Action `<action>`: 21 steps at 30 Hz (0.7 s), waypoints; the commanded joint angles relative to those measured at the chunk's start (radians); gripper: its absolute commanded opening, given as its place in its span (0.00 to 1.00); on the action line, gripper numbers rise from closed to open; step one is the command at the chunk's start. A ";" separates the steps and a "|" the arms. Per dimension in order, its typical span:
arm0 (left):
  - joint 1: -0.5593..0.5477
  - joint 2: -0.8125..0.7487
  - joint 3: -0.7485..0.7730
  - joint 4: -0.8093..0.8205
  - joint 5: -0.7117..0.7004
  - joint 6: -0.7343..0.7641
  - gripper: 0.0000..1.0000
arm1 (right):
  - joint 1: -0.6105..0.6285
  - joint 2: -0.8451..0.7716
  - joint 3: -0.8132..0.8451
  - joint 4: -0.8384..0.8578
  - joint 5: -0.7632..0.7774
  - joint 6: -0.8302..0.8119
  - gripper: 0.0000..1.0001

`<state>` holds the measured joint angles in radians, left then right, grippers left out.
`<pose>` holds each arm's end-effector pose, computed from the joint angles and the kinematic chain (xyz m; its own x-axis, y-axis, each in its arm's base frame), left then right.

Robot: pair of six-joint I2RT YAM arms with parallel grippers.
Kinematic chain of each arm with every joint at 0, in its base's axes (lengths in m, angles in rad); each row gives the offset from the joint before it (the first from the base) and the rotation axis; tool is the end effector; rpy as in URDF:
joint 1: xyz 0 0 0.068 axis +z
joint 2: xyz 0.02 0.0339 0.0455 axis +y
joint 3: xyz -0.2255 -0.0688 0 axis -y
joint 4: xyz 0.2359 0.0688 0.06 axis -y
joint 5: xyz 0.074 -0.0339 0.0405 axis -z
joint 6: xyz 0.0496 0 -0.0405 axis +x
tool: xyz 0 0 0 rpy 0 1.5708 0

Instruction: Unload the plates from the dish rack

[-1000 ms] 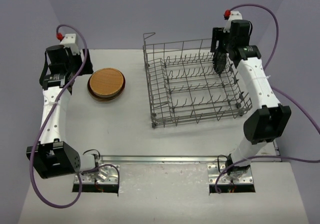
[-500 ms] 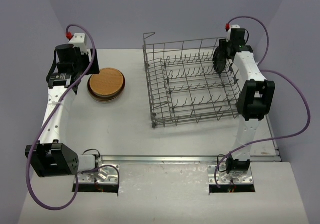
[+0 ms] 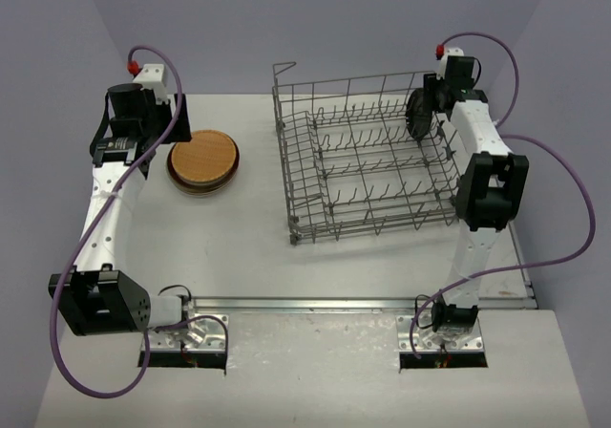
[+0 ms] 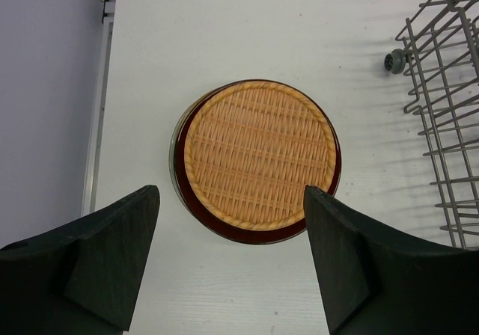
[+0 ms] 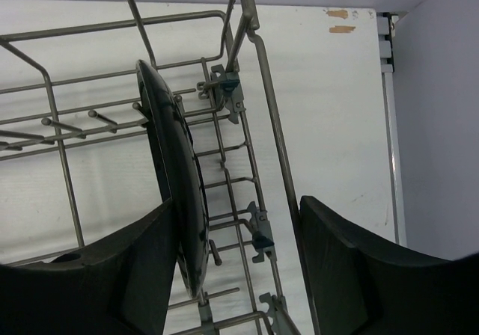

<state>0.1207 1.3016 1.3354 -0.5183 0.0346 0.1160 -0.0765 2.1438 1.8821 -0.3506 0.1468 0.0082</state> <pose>0.3011 0.0348 0.3413 -0.4697 0.0596 -0.8808 -0.0358 0.9956 0.0864 0.4844 -0.0444 0.2292 -0.5715 0.0519 -0.8190 0.1996 0.9768 -0.0774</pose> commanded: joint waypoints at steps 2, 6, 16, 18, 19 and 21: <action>-0.009 0.009 0.053 0.026 0.010 -0.026 0.76 | 0.014 -0.114 -0.038 0.074 0.049 0.009 0.68; -0.010 0.011 0.060 0.024 0.011 -0.027 0.76 | 0.014 -0.156 -0.065 0.142 0.108 -0.021 0.71; -0.010 0.016 0.065 0.023 0.007 -0.025 0.76 | 0.015 -0.144 -0.053 0.120 0.004 -0.030 0.68; -0.010 0.016 0.068 0.022 0.007 -0.026 0.76 | 0.015 -0.131 -0.045 0.102 -0.023 -0.022 0.67; -0.010 0.017 0.068 0.022 0.007 -0.026 0.76 | 0.015 -0.127 -0.046 0.099 -0.034 -0.020 0.67; -0.010 0.019 0.071 0.019 0.007 -0.024 0.76 | 0.014 -0.102 -0.041 0.087 -0.051 -0.016 0.65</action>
<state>0.1188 1.3207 1.3541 -0.5209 0.0380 0.1001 -0.0631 2.0094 1.7916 -0.2508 0.1498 -0.0219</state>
